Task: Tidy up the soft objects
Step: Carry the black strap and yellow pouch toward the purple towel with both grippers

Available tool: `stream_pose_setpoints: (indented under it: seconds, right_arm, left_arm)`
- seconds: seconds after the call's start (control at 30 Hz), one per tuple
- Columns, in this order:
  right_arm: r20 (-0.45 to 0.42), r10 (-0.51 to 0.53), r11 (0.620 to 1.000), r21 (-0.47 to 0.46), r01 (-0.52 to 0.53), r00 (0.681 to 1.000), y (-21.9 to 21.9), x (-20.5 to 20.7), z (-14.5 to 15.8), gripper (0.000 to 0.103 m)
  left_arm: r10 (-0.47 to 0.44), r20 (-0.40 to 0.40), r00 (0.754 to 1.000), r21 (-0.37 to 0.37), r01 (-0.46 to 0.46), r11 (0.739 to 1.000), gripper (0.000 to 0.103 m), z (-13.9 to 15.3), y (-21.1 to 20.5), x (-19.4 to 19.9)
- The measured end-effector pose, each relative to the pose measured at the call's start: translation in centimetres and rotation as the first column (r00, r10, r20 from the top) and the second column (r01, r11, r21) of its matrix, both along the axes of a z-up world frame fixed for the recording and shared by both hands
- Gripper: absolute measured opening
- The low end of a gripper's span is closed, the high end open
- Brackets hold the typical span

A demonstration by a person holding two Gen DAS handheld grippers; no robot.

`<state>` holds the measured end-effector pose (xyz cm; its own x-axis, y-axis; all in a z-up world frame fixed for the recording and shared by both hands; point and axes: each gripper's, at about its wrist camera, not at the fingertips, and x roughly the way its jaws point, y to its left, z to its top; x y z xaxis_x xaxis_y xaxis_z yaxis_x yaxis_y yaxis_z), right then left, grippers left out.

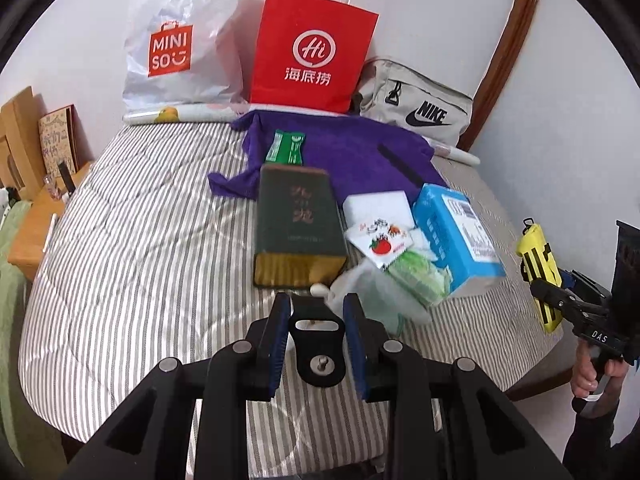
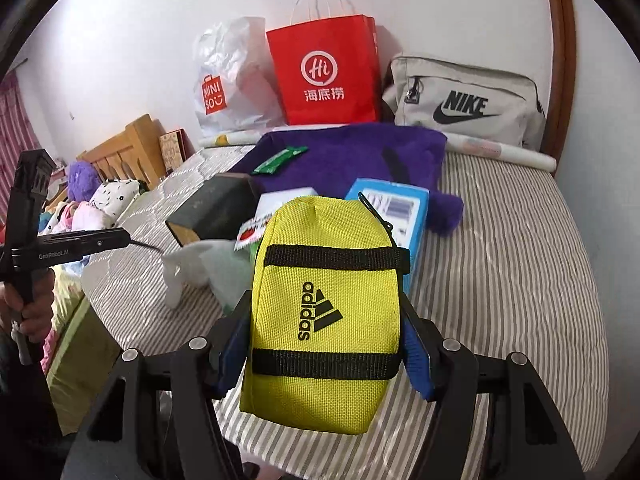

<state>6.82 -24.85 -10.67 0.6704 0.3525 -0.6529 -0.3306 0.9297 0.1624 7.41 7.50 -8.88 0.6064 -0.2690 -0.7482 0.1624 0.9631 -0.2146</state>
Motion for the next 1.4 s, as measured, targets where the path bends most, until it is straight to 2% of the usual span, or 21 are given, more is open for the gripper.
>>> stream_pose_setpoints:
  seconds: [0.33,0.5,0.73,1.2,1.4]
  right_arm:
    - [0.012,0.018,1.0,-0.001,-0.018,1.0,0.5,3.5,1.4,0.065]
    - [0.034,0.018,1.0,0.004,-0.018,0.999,0.7,5.1,2.4,0.065]
    - [0.048,0.027,1.0,-0.016,-0.026,0.998,1.0,7.7,3.6,0.065]
    - [-0.01,-0.007,1.0,0.008,0.007,1.0,1.5,15.0,2.6,0.065]
    - [-0.017,-0.013,1.0,-0.013,0.013,1.0,1.9,18.2,2.4,0.065]
  left_arm:
    - [0.008,0.034,0.999,0.04,-0.01,0.999,0.026,2.1,-0.8,3.0]
    - [0.026,0.029,0.999,0.025,-0.027,0.999,0.026,2.8,-0.7,5.1]
    - [0.045,0.029,0.999,0.049,-0.046,0.998,0.026,3.6,-1.3,8.0]
    - [0.056,0.019,0.998,0.041,-0.056,0.998,0.026,3.9,-1.9,14.7]
    - [0.055,0.013,0.998,0.044,-0.055,0.998,0.026,3.5,-1.8,17.9]
